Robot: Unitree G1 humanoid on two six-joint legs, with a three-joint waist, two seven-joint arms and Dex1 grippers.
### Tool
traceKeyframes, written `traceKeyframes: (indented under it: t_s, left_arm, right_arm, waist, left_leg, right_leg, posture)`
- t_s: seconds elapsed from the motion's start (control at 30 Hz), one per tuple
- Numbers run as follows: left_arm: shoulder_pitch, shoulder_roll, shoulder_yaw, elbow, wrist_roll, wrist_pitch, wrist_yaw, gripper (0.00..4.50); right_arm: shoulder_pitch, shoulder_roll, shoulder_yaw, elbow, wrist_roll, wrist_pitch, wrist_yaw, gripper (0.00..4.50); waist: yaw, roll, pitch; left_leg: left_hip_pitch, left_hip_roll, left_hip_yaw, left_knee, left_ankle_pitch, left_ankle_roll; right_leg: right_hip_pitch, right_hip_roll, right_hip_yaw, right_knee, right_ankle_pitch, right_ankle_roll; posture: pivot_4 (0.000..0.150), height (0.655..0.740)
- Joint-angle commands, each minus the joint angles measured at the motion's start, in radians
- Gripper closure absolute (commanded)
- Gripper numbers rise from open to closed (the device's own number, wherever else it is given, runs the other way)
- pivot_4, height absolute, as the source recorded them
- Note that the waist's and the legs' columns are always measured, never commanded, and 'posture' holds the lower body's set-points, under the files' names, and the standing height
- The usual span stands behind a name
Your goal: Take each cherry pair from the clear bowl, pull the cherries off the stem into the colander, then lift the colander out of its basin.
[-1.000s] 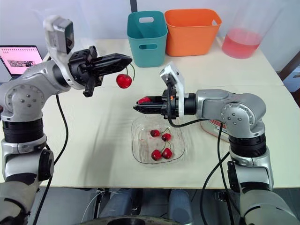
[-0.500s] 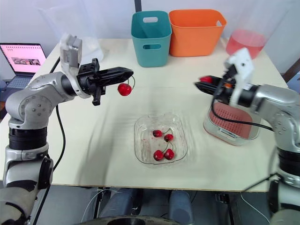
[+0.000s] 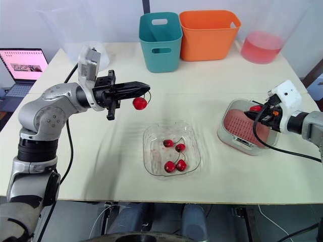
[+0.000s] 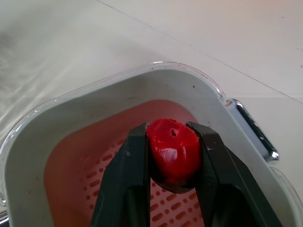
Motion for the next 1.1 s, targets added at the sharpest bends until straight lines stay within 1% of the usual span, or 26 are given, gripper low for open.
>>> traceKeyframes:
  t_s: [0.03, 0.07, 0.13, 0.3, 0.4, 0.43, 0.47, 0.57, 0.67, 0.77, 0.97, 1.1]
  left_arm:
    - [-0.009, 0.007, 0.022, -0.016, -0.002, -0.013, -0.005, 4.5]
    - [-0.009, 0.009, 0.024, -0.018, -0.004, -0.01, -0.004, 4.5]
    - [-0.011, 0.011, 0.031, -0.02, -0.011, -0.003, -0.002, 4.5]
    - [-0.031, 0.015, 0.052, -0.009, -0.028, 0.013, 0.007, 4.5]
    - [-0.066, 0.012, 0.085, 0.003, -0.07, 0.044, 0.021, 4.5]
    - [-0.08, 0.01, 0.1, 0.004, -0.096, 0.065, 0.026, 4.5]
    - [-0.091, 0.009, 0.109, 0.003, -0.118, 0.084, 0.029, 4.5]
    - [-0.114, 0.007, 0.118, -0.015, -0.153, 0.115, 0.036, 4.5]
    - [-0.118, 0.002, 0.115, -0.038, -0.174, 0.132, 0.044, 4.5]
    - [-0.106, 0.002, 0.111, -0.052, -0.176, 0.137, 0.049, 4.5]
    - [-0.082, 0.003, 0.111, -0.068, -0.175, 0.139, 0.06, 4.5]
    - [-0.074, 0.004, 0.113, -0.066, -0.17, 0.132, 0.065, 4.5]
  right_arm:
    - [-0.027, -0.005, -0.015, 0.003, -0.015, -0.027, 0.012, 1.41]
    - [-0.032, -0.008, -0.017, 0.006, -0.014, -0.028, 0.016, 0.85]
    - [-0.048, -0.01, -0.029, 0.008, -0.007, -0.026, 0.021, 0.02]
    - [-0.125, 0.006, -0.062, -0.042, 0.094, 0.065, 0.043, 0.02]
    - [-0.214, 0.087, -0.062, -0.146, 0.264, 0.188, 0.039, 0.02]
    - [-0.255, 0.151, -0.047, -0.185, 0.332, 0.238, 0.006, 0.02]
    - [-0.286, 0.209, -0.021, -0.218, 0.369, 0.269, -0.028, 0.02]
    - [-0.351, 0.373, 0.086, -0.286, 0.367, 0.311, -0.148, 0.02]
    - [-0.379, 0.546, 0.12, -0.327, 0.452, 0.339, -0.223, 0.02]
    - [-0.398, 0.659, 0.124, -0.328, 0.489, 0.346, -0.296, 0.02]
    - [-0.423, 0.763, 0.126, -0.343, 0.57, 0.355, -0.38, 0.02]
    - [-0.429, 0.774, 0.134, -0.359, 0.614, 0.362, -0.405, 0.02]
  waist:
    - [0.001, 0.0, 0.0]
    - [0.001, 0.0, 0.0]
    - [0.0, 0.0, 0.0]
    - [-0.003, 0.0, 0.0]
    - [-0.007, 0.0, 0.0]
    - [-0.008, 0.0, 0.0]
    - [-0.01, -0.001, 0.0]
    - [-0.005, -0.001, 0.0]
    - [0.001, -0.001, 0.001]
    - [0.001, -0.001, 0.001]
    - [-0.005, -0.001, 0.0]
    - [-0.007, -0.001, 0.0]
  left_leg:
    - [0.0, 0.0, 0.0, 0.0, 0.0, 0.0]
    - [0.0, 0.0, 0.0, 0.0, 0.0, 0.0]
    - [0.0, 0.0, 0.0, 0.0, 0.0, 0.0]
    - [0.0, 0.001, -0.001, 0.0, 0.0, 0.0]
    - [0.0, 0.002, -0.001, 0.0, 0.0, 0.0]
    - [0.0, 0.002, -0.001, 0.0, 0.0, 0.0]
    - [0.0, 0.002, -0.001, 0.0, 0.0, 0.0]
    - [0.0, 0.003, -0.002, 0.0, 0.002, -0.003]
    - [-0.001, 0.001, -0.003, 0.0, 0.002, -0.003]
    - [-0.002, 0.0, -0.005, 0.001, 0.002, -0.004]
    - [-0.002, 0.0, -0.005, 0.001, 0.003, -0.004]
    - [-0.002, 0.0, -0.005, 0.0, 0.003, -0.004]
  right_leg:
    - [0.0, 0.0, 0.0, 0.0, 0.0, 0.0]
    - [0.0, 0.0, 0.0, 0.0, 0.0, 0.0]
    - [0.0, 0.0, 0.0, 0.0, 0.0, 0.0]
    - [0.0, 0.0, 0.0, 0.0, 0.0, 0.0]
    - [0.0, 0.001, 0.0, 0.0, 0.0, 0.0]
    - [0.0, 0.001, 0.0, 0.0, 0.0, 0.0]
    - [0.0, 0.001, -0.001, 0.0, 0.0, 0.0]
    - [0.0, 0.001, -0.001, 0.0, 0.0, 0.0]
    - [0.0, 0.001, -0.001, 0.0, 0.0, 0.0]
    - [-0.001, 0.0, -0.001, 0.0, 0.0, 0.0]
    - [-0.002, 0.001, -0.001, 0.001, 0.0, 0.0]
    - [-0.002, 0.001, -0.001, 0.002, 0.0, 0.0]
  posture:
    - [0.15, 0.74]
    - [0.15, 0.74]
    - [0.15, 0.74]
    - [0.15, 0.74]
    - [0.15, 0.74]
    - [0.15, 0.74]
    - [0.15, 0.74]
    - [0.15, 0.74]
    - [0.15, 0.74]
    - [0.15, 0.74]
    - [0.15, 0.74]
    - [0.15, 0.74]
